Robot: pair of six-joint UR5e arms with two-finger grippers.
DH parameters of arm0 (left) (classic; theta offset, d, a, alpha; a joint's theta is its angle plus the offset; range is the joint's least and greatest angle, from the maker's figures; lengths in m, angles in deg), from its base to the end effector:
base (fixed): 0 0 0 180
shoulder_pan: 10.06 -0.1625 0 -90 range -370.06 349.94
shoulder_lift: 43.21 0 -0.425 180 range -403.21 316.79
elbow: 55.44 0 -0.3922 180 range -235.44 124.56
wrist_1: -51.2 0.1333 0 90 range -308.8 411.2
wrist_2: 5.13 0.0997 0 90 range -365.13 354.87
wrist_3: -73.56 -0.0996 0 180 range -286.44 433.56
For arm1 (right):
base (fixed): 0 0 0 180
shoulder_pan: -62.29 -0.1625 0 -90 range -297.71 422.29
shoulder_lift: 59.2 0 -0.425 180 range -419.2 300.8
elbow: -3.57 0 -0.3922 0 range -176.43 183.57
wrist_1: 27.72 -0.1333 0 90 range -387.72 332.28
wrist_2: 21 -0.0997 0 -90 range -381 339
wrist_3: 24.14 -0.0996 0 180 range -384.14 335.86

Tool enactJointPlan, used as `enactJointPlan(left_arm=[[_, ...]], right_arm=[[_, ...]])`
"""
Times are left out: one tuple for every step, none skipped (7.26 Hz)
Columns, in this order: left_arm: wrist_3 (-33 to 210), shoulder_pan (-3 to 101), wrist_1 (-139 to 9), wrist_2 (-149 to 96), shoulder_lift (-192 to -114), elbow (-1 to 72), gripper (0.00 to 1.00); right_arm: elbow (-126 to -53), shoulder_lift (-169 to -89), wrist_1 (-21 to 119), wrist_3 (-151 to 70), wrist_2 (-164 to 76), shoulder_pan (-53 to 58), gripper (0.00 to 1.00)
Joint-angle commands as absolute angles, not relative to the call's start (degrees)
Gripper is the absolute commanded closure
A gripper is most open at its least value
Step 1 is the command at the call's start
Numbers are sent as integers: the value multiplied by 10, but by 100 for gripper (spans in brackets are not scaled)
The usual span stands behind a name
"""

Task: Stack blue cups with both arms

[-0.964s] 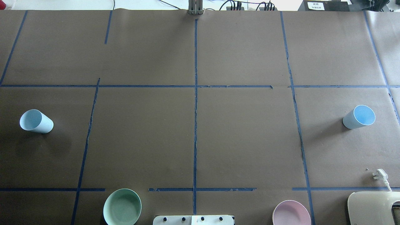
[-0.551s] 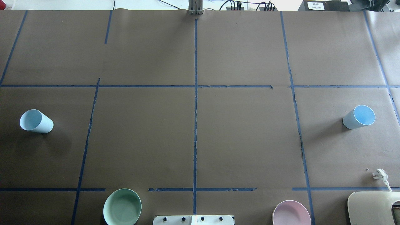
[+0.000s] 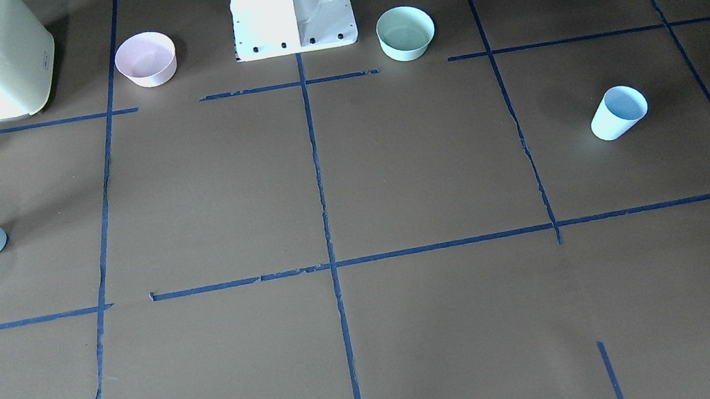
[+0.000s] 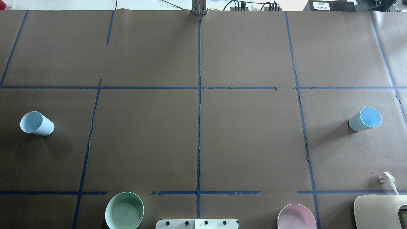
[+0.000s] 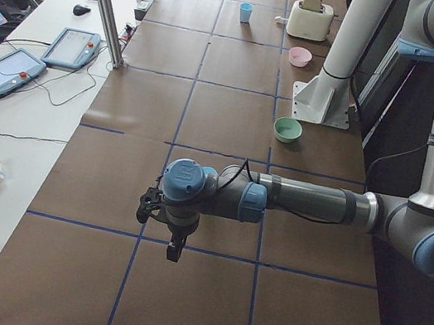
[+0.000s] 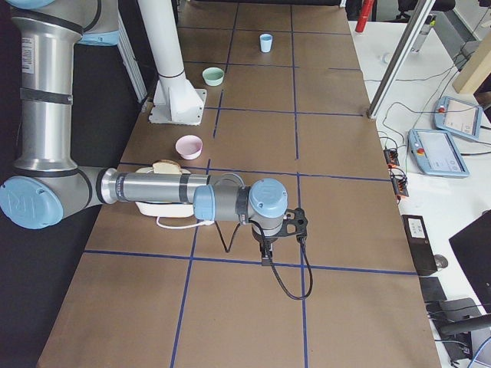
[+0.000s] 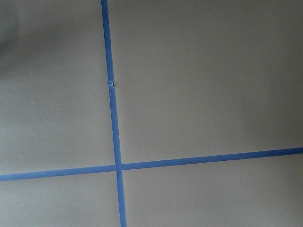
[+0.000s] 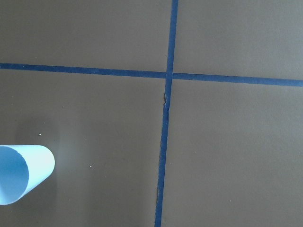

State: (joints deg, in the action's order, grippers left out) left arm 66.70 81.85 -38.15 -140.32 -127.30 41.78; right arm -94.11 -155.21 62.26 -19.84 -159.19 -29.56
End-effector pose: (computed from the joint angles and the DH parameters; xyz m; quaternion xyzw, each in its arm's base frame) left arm -0.0776 -0.4465 0.6453 0.0347 0.3827 0.0421 0.9223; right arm 0.0735 -0.4470 0.6372 0.0353 -0.4069 -0.0255 0.9124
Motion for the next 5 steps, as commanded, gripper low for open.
enactJointPlan(left_arm=[[671,809,-383,-1405,-1278,443,0],[721,777,-384,-1420,-1277,472,0],[776,739,-398,-1435,-1277,490,0],[853,707,-449,-1436,-1277,492,0],[955,670,-529,-1436,-1272,490,0]], right_arm=[[-946,-1544,623,-198,-1592,-296,0],[-946,-1543,623,-197,-1593,-296,0],[-948,-1540,623,-198,-1593,-295,0],[-947,-1539,623,-199,-1593,-295,0],[-948,-1539,624,-201,-1597,-295,0]])
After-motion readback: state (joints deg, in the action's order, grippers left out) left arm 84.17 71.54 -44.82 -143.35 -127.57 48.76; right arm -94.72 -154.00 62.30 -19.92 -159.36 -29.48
